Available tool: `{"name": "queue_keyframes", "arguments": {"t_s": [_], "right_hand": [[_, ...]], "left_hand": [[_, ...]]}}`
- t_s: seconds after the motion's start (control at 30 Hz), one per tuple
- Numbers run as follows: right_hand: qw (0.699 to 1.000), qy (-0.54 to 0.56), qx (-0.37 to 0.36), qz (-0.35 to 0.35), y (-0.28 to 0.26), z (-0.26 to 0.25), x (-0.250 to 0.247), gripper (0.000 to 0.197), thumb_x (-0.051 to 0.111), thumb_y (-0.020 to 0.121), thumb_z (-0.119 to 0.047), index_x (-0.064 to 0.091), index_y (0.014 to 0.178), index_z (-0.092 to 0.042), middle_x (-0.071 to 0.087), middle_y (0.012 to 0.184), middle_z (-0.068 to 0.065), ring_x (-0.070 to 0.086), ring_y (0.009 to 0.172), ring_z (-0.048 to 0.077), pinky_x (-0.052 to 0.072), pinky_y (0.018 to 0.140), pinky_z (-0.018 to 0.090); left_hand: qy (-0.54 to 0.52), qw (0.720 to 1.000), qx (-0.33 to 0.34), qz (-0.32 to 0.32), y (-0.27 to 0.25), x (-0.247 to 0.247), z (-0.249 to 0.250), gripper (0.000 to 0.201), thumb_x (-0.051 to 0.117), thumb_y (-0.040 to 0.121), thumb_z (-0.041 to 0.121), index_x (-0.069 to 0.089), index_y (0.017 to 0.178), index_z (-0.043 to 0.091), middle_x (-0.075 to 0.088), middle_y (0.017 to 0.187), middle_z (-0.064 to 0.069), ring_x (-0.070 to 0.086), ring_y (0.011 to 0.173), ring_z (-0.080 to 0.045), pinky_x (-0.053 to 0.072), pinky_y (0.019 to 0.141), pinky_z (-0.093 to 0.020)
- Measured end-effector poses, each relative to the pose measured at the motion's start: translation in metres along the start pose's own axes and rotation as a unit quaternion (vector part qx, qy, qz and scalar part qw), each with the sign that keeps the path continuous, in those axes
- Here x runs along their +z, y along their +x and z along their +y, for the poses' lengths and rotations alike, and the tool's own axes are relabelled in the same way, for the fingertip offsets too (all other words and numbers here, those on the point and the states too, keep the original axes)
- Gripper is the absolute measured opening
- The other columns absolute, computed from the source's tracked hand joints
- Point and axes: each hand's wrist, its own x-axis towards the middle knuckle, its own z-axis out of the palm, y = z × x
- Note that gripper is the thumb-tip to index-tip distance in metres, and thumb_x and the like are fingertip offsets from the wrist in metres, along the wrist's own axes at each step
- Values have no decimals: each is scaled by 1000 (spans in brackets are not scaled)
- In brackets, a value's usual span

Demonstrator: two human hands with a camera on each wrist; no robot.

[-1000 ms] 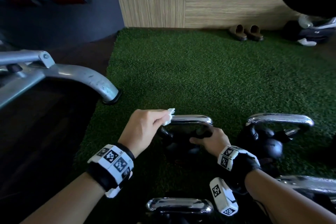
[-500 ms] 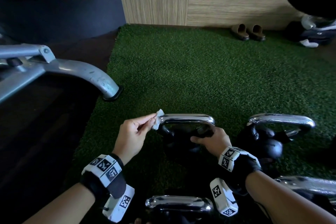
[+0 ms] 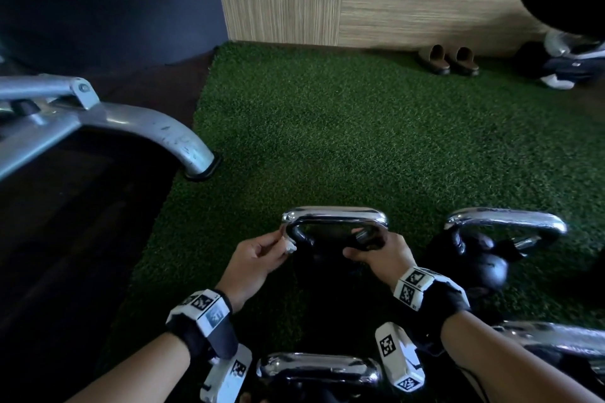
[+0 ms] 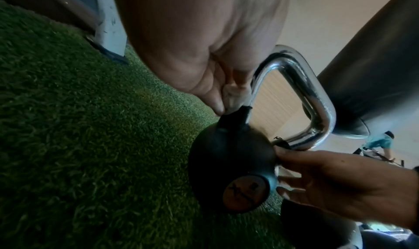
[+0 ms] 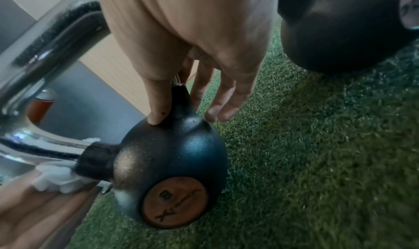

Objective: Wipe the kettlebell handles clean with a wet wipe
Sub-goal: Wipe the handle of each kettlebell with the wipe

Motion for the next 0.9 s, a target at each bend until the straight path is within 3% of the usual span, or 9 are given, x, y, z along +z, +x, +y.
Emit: {"name": "queue_keyframes", "arguments": {"t_s": [0.13,0.2,0.3,0.37,0.47,0.53,0.6,0.77,0.9], "right_hand": [[999,-37,-22,1,-6,-6,-8,39,98,60,-34,76,91,-34,70,76,-18,60,72,-8,40,61,1],[998,-63,-20,5,-11,-7,-13,36,99,58,-32,77,86,-27,71,75,-14,63,71,-2,43,62,4],[993,-116,-11,5,-19,-7,-18,33,98,55,-22,78,81,-16,73,73,-2,68,73,13,55,72,25],[990,-134,-39,7,-24,-5,-20,21,90,58,-12,70,61,-17,67,57,-6,63,59,9,51,58,20],[981,-168,-100,-7,-35,-5,-16,31,77,66,-3,60,50,-24,57,47,-10,52,51,1,34,53,13],[972,-189,-135,-38,-43,-8,-11,19,73,69,-4,78,71,-22,69,62,-9,67,68,8,39,62,8],[966,-196,-150,-74,-48,-10,-5,27,69,74,-5,82,87,-24,78,80,-6,71,81,8,47,72,9],[973,-153,-128,-119,-35,-7,-3,28,68,84,-6,83,90,-28,77,82,-8,68,76,0,46,74,6],[994,-56,-81,-53,-13,-2,1,18,85,77,-24,77,90,-32,76,89,-10,71,78,5,54,81,20]], "left_hand": [[24,996,48,67,-5,8,-1,17,74,88,32,84,100,25,81,100,-8,73,96,-16,54,101,-42],[36,994,57,90,1,12,0,16,75,84,37,84,95,30,81,96,-8,75,93,-19,56,101,-47],[79,989,73,100,18,14,3,10,77,87,41,84,89,35,80,93,-11,74,90,-21,58,97,-56],[123,984,77,100,31,18,8,12,78,88,44,83,92,34,81,92,-7,75,91,-22,58,94,-58],[192,972,79,106,53,28,16,20,78,90,39,83,102,24,81,86,4,78,87,-17,62,88,-48],[187,976,66,93,64,38,21,27,78,82,47,82,100,27,81,85,5,78,88,-16,62,90,-45],[184,978,54,76,73,50,21,26,77,78,49,80,98,33,81,87,6,78,89,-13,62,93,-42],[285,955,80,31,77,57,26,23,66,99,37,82,100,21,80,87,-5,75,74,-17,60,77,-30],[359,928,103,-2,73,49,20,29,63,102,35,76,123,21,78,114,2,71,106,-7,42,75,-1]]}}
